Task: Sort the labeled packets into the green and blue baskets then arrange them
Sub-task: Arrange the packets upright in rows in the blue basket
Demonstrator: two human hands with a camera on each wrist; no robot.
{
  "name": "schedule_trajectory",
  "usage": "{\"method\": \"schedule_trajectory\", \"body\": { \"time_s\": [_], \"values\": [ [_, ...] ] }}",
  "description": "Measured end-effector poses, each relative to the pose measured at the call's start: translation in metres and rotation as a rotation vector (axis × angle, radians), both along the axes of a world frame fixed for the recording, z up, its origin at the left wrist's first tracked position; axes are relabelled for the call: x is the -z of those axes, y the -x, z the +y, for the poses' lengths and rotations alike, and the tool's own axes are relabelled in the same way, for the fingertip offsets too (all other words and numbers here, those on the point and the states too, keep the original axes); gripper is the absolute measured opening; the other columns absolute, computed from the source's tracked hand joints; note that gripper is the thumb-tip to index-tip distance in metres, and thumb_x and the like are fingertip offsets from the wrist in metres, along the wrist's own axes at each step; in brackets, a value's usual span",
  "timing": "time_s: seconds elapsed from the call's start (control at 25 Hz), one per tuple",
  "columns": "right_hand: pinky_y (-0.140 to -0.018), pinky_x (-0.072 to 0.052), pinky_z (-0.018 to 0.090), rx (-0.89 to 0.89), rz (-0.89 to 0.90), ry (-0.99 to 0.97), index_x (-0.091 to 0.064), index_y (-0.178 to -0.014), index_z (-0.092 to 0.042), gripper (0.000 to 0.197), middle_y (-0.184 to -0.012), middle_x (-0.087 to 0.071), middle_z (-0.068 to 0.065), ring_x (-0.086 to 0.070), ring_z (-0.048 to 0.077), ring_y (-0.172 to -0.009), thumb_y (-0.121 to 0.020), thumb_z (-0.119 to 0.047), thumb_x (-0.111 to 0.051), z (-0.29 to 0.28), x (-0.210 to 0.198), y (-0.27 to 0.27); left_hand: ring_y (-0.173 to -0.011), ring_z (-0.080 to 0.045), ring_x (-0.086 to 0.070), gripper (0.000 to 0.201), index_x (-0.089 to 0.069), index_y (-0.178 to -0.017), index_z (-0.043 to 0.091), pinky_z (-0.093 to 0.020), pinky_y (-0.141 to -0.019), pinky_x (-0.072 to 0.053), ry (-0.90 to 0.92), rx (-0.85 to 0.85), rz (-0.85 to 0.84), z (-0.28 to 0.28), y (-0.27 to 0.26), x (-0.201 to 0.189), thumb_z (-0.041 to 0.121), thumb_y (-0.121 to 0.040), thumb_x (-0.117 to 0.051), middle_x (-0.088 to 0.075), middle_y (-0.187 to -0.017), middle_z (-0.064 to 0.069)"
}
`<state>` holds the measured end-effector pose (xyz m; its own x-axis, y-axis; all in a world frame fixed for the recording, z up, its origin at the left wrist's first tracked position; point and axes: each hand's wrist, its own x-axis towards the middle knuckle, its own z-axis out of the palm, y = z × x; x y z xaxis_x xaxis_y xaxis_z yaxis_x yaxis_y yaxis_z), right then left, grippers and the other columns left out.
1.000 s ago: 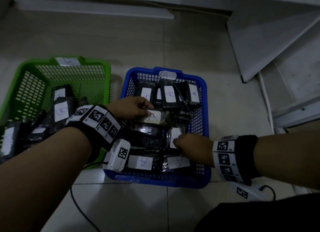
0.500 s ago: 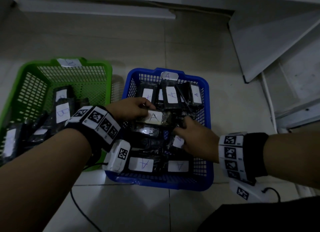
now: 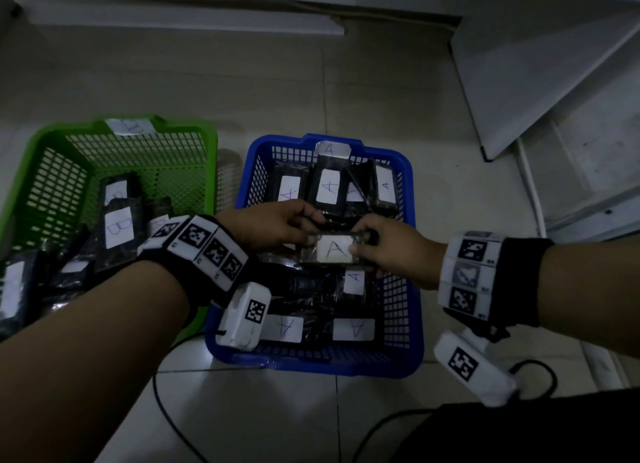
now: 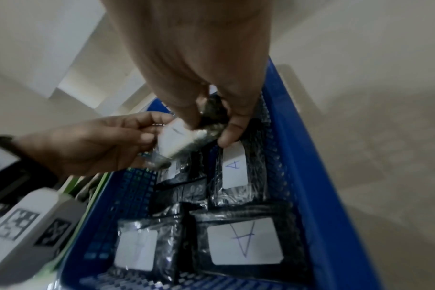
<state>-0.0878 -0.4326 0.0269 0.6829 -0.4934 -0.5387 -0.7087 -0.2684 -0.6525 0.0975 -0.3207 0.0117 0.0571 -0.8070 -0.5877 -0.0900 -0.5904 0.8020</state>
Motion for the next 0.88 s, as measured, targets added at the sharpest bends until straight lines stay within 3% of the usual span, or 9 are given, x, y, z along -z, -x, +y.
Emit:
{"method": "schedule_trajectory", "body": {
  "time_s": [0.12,0.2,0.28,0.36,0.44,0.52,0.68,0.8,0.88],
  "values": [
    [-0.07,-0.047,0.024,-0.264,0.189,0.308,-0.051,-0.12,-0.005,0.029,-0.111,-0.062,0.015,-0.063,0.028,-0.096,-0.095,-0.019,-0.052,-0.003,0.006,0.006,-0.108,-0.014,-0.059,0.033,-0.057,-0.118,0.02,-0.026,-0.096,-0.046,0.024,0.22,-0.542,-0.001,-0.006,0.002,0.019,-0.086,-0.065,-0.063,-0.114,0.003],
    [-0.079,-0.044,0.027,-0.43,0.288,0.53,-0.043,-0.129,-0.003,0.037,-0.126,-0.051,0.017,-0.055,0.026,-0.105,-0.096,-0.019,-0.049,-0.002,0.01,0.004,-0.108,-0.015,-0.057,0.032,-0.062,-0.119,0.02,-0.028,-0.096,-0.045,0.028,0.297,-0.746,-0.001,-0.01,0.001,0.026,-0.088,-0.062,-0.061,-0.116,0.001],
    [-0.071,-0.048,0.032,-0.485,0.263,0.625,-0.038,-0.134,-0.007,0.045,-0.132,-0.039,0.02,-0.054,0.027,-0.092,-0.093,-0.018,-0.052,0.0,0.006,0.0,-0.102,-0.015,-0.059,0.024,-0.068,-0.109,0.017,-0.027,-0.089,-0.046,0.062,0.24,-0.778,-0.003,-0.012,0.001,0.027,-0.089,-0.06,-0.064,-0.11,0.0],
    [-0.068,-0.05,0.035,-0.569,0.121,0.734,-0.049,-0.123,-0.01,0.035,-0.126,-0.039,0.019,-0.053,0.029,-0.092,-0.088,-0.017,-0.055,0.0,0.008,0.002,-0.093,-0.014,-0.06,0.017,-0.067,-0.098,0.013,-0.026,-0.082,-0.047,0.13,0.06,-0.794,-0.008,-0.012,0.001,0.025,-0.089,-0.059,-0.066,-0.103,-0.001],
    [-0.073,-0.05,0.041,-0.751,0.005,0.727,-0.063,-0.105,-0.014,0.021,-0.117,-0.045,0.015,-0.048,0.033,-0.1,-0.085,-0.019,-0.057,0.002,0.011,0.005,-0.088,-0.013,-0.058,0.016,-0.062,-0.101,0.012,-0.025,-0.077,-0.046,0.177,-0.123,-0.724,-0.018,-0.01,0.001,0.021,-0.088,-0.061,-0.062,-0.102,-0.001],
    [-0.079,-0.051,0.043,-0.878,0.049,0.673,-0.069,-0.103,-0.017,0.022,-0.121,-0.049,0.014,-0.049,0.036,-0.103,-0.085,-0.019,-0.057,0.003,0.018,0.01,-0.09,-0.012,-0.056,0.022,-0.057,-0.11,0.017,-0.022,-0.077,-0.043,0.173,-0.15,-0.586,-0.027,-0.004,0.001,0.021,-0.089,-0.062,-0.059,-0.105,0.001],
    [-0.083,-0.05,0.034,-0.794,-0.037,0.594,-0.074,-0.096,-0.013,0.021,-0.113,-0.057,0.015,-0.055,0.033,-0.1,-0.08,-0.008,-0.06,-0.013,0.019,0.013,-0.1,-0.017,-0.061,0.035,-0.056,-0.111,0.023,-0.031,-0.09,-0.052,0.126,-0.185,-0.525,-0.04,0.008,0.009,0.027,-0.081,-0.071,-0.063,-0.112,0.001],
    [-0.085,-0.038,0.026,-0.31,-0.116,0.63,-0.062,-0.11,-0.012,0.028,-0.113,-0.047,0.008,-0.042,0.023,-0.11,-0.083,-0.009,-0.058,-0.028,0.002,0.001,-0.095,-0.016,-0.063,0.034,-0.057,-0.102,0.021,-0.033,-0.088,-0.053,0.106,-0.277,-0.552,-0.048,0.01,0.011,0.027,-0.075,-0.077,-0.066,-0.104,0.001],
    [-0.095,-0.038,0.032,-0.159,-0.079,0.661,-0.042,-0.134,-0.015,0.053,-0.127,-0.041,0.011,-0.037,0.027,-0.12,-0.084,-0.018,-0.059,-0.043,0.001,-0.01,-0.088,-0.017,-0.062,0.019,-0.059,-0.096,0.016,-0.029,-0.079,-0.055,0.1,-0.367,-0.468,-0.05,0.008,0.003,0.019,-0.08,-0.07,-0.066,-0.096,-0.001]
  ]
}}
